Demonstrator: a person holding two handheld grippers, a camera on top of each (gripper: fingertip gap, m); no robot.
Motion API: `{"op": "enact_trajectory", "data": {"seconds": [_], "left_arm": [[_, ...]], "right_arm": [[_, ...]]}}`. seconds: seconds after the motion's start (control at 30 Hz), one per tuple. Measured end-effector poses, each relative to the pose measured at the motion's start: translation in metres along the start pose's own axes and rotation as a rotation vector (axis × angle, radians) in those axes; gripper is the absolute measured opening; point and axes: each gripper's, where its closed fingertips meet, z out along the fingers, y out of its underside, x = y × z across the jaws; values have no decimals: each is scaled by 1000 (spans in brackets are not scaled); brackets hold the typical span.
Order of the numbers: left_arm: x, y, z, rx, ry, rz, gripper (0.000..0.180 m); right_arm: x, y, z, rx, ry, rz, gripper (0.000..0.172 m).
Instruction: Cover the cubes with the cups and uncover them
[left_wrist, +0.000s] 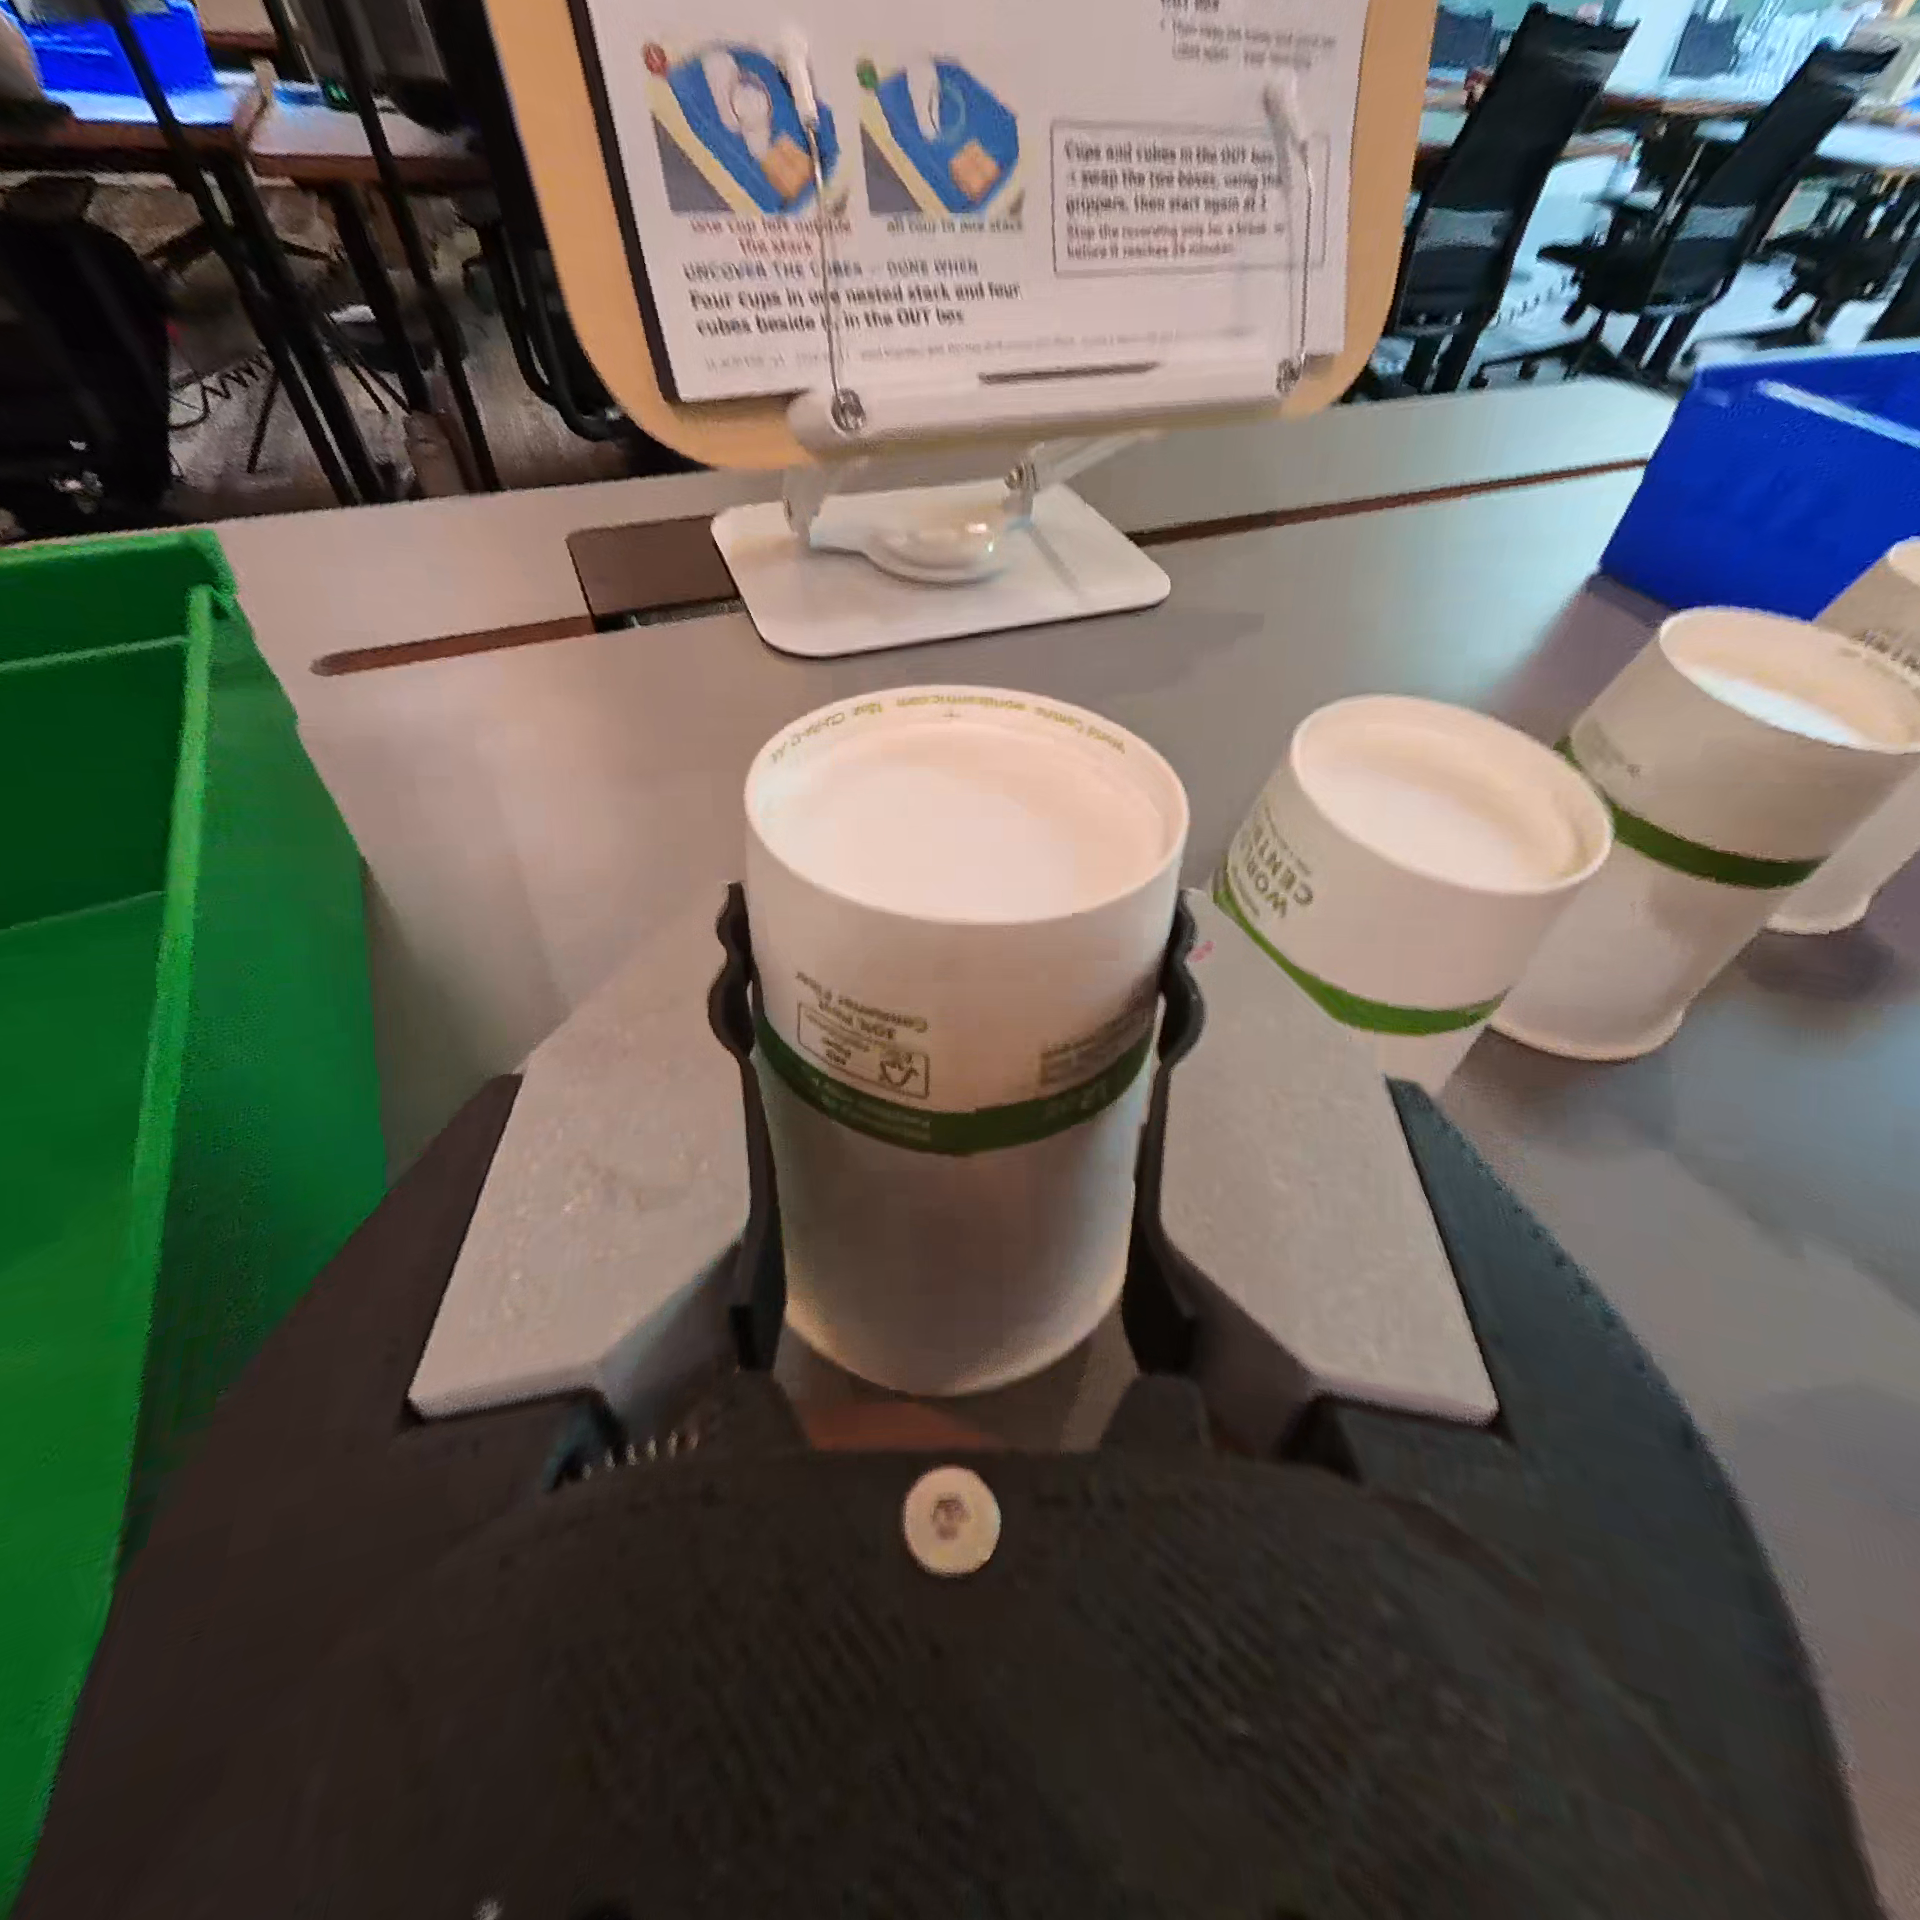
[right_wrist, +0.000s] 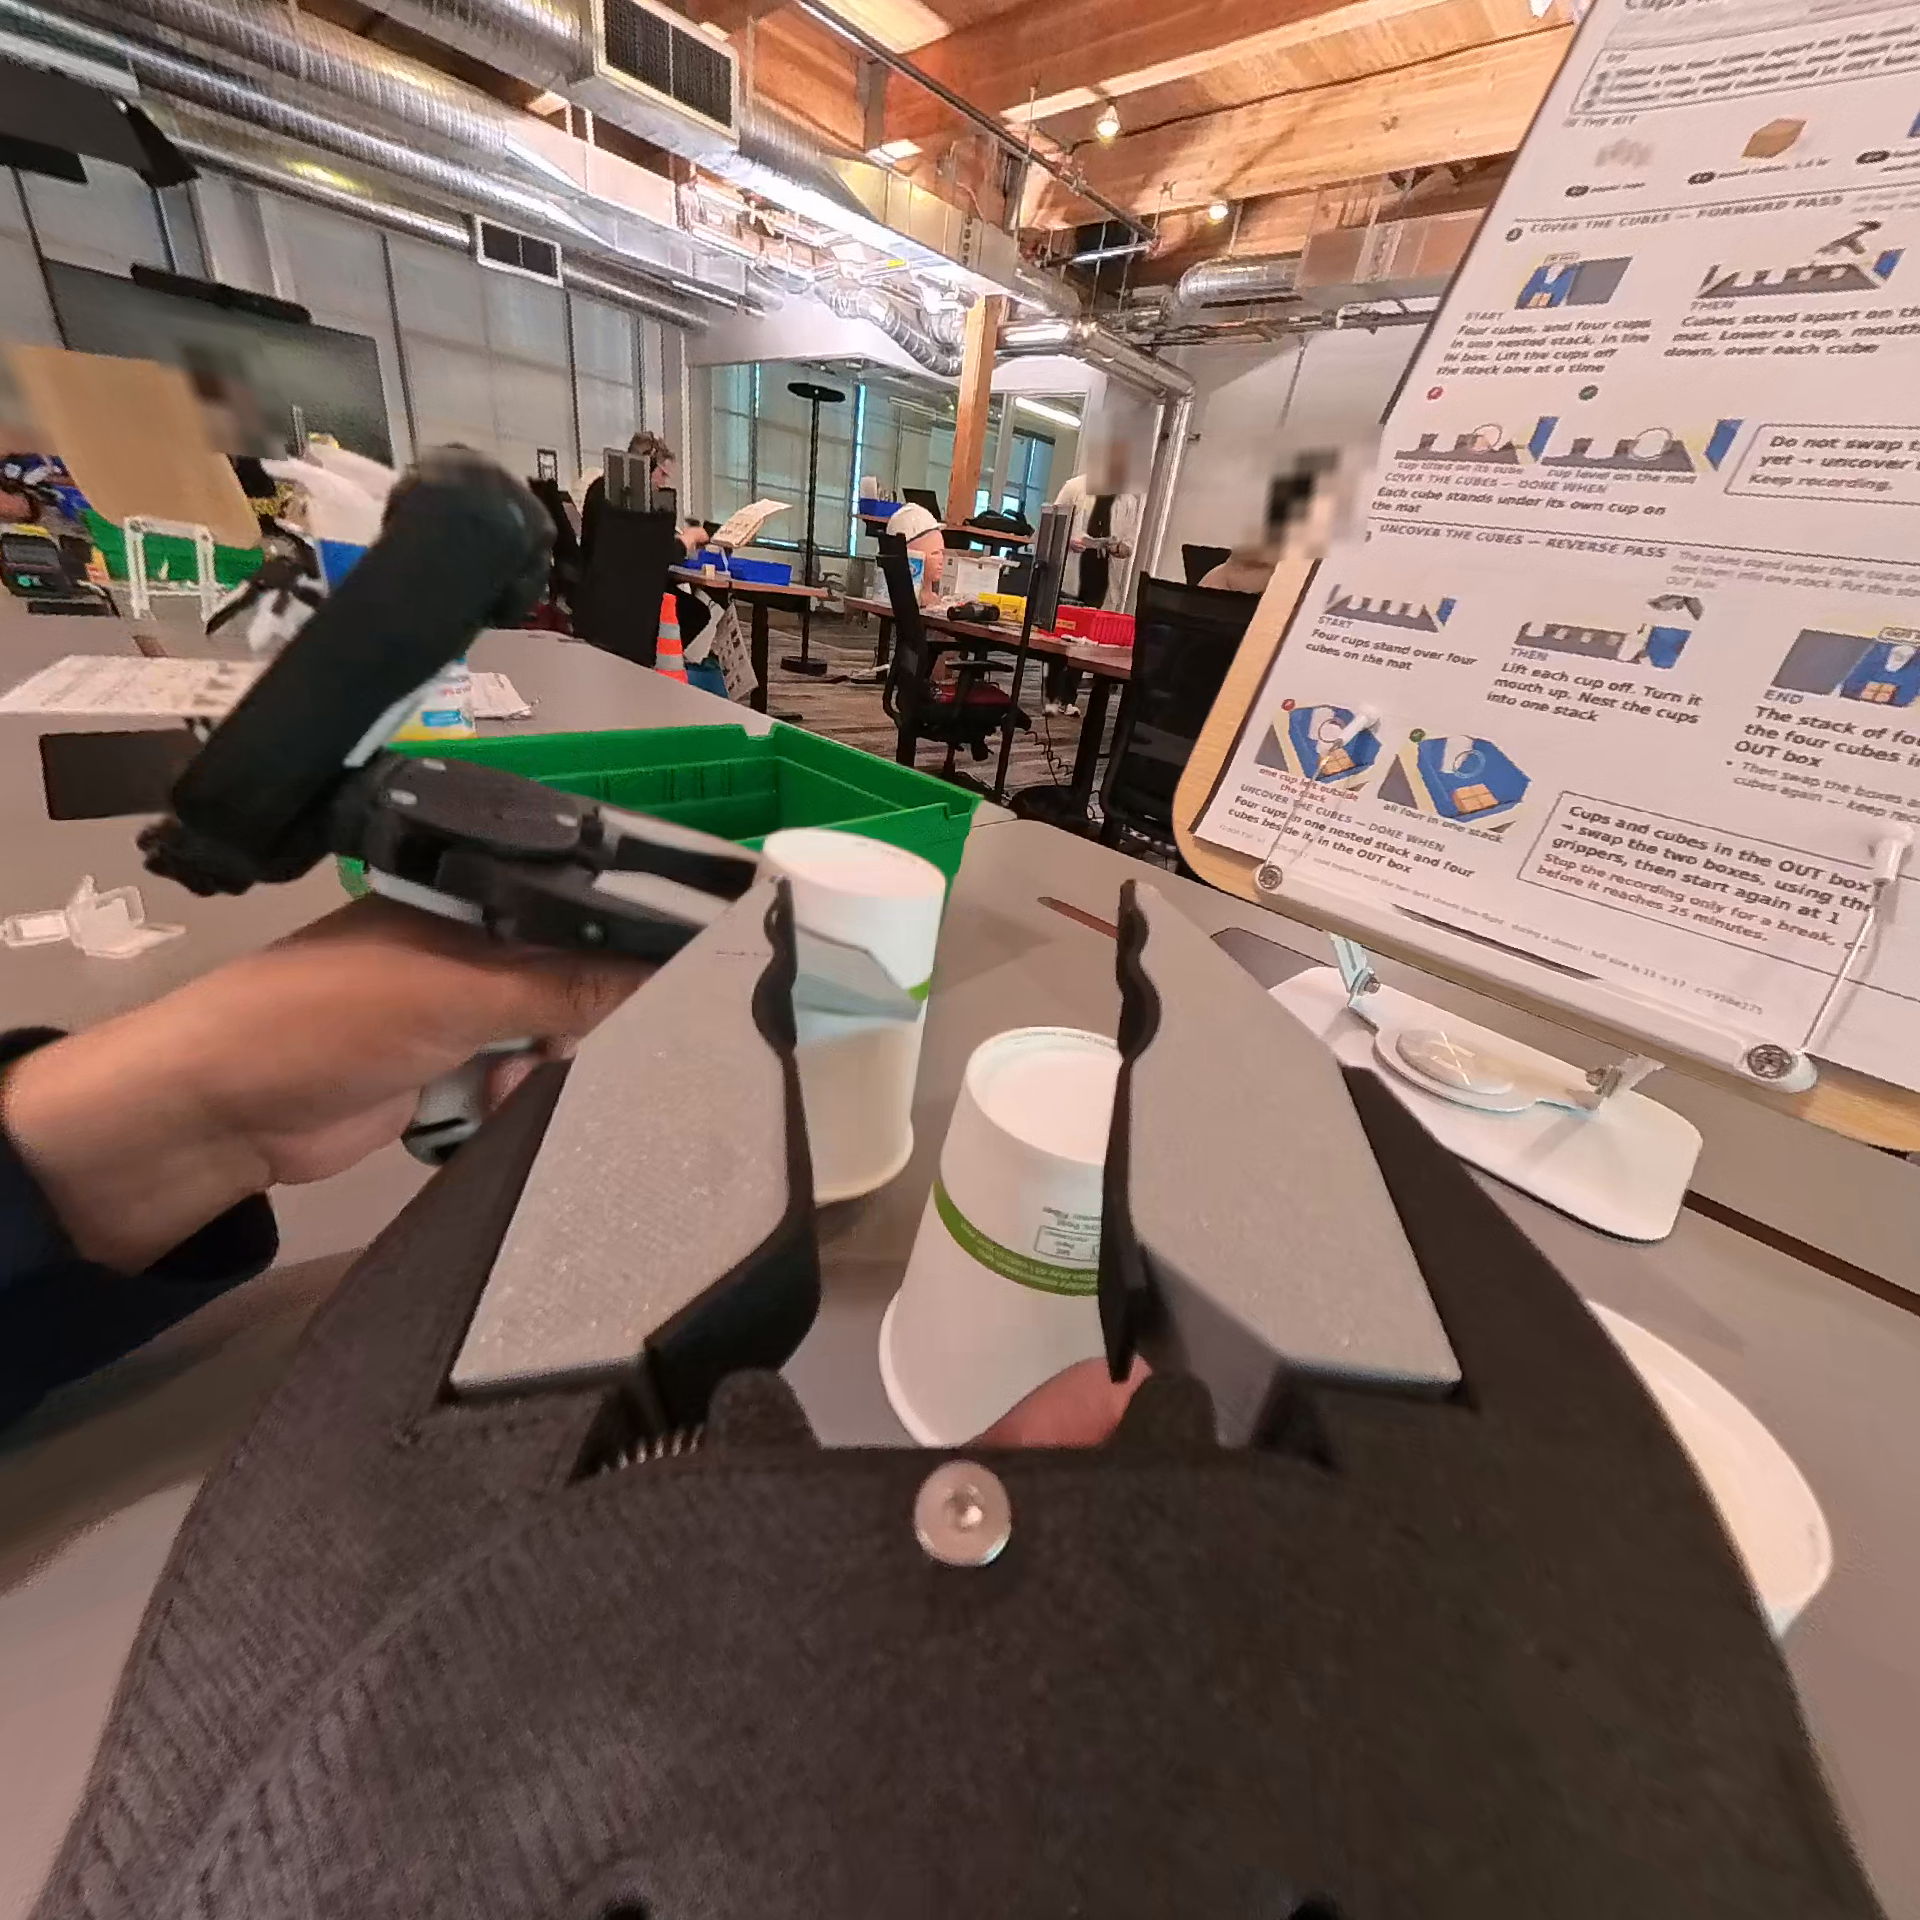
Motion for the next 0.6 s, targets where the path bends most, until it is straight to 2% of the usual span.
{"op": "enact_trajectory", "data": {"seconds": [0.2,0.23,0.33,0.43,0.6], "left_arm": [[-4,17,4,-24,-16,-40,81],[-3,18,1,-18,-14,-43,87],[-8,7,-15,72,-80,-22,97],[-9,-6,-32,178,-117,-9,95],[-9,-12,-39,226,-139,15,93]], "right_arm": [[20,-4,-5,12,32,51,60],[23,-5,-7,13,38,54,60],[33,-4,-13,3,38,72,61],[43,5,-17,-44,22,117,62],[43,19,-24,-111,-71,237,72]]}}
